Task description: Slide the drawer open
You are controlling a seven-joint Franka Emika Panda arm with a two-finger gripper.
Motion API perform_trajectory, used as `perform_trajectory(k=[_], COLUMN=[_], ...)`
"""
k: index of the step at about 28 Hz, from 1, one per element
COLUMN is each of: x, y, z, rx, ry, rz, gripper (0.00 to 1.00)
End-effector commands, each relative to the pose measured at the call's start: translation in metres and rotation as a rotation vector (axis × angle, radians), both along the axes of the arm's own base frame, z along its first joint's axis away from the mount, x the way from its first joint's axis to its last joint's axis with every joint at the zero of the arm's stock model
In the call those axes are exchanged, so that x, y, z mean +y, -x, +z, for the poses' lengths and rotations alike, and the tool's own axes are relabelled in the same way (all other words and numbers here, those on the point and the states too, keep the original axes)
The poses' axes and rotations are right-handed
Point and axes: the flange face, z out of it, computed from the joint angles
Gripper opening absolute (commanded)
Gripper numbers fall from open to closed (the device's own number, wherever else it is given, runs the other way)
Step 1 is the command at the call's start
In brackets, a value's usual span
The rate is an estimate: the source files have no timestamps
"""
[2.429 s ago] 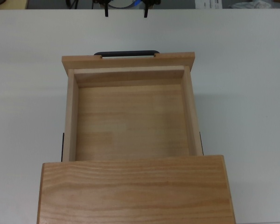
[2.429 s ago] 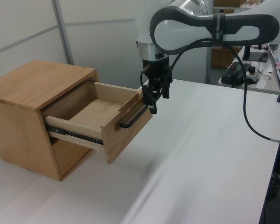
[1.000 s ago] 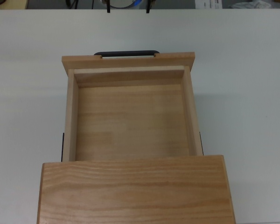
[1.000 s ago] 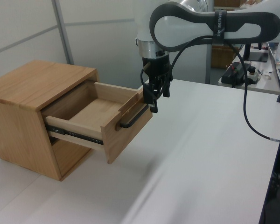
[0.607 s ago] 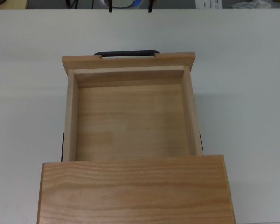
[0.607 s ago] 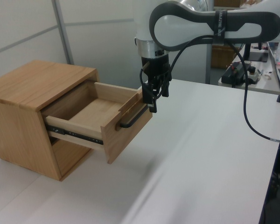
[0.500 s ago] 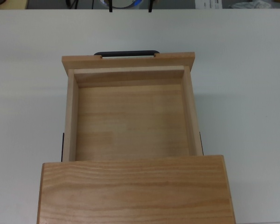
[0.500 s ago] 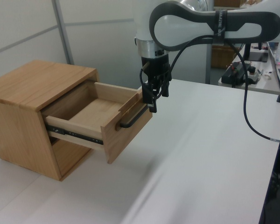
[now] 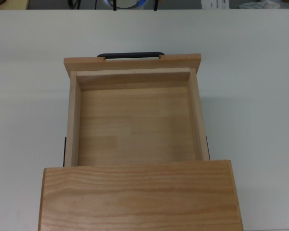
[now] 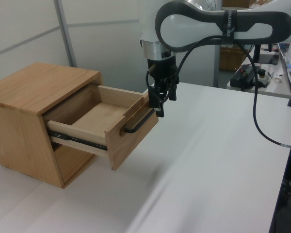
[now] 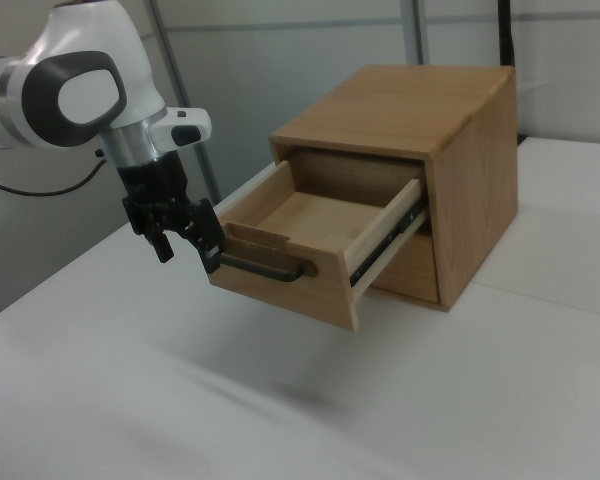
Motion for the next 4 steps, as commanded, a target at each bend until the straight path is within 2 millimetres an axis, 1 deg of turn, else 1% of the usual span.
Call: perform_trajectory(k=[1,4], x=[0.0011,0.0009], y=[0.0018,0.0022], z=[0.0069,0.0077], rx=[0.016,0.015], ry=[0.003,0.005], rz=[0.023,0.023], gripper=[1.0,1.0])
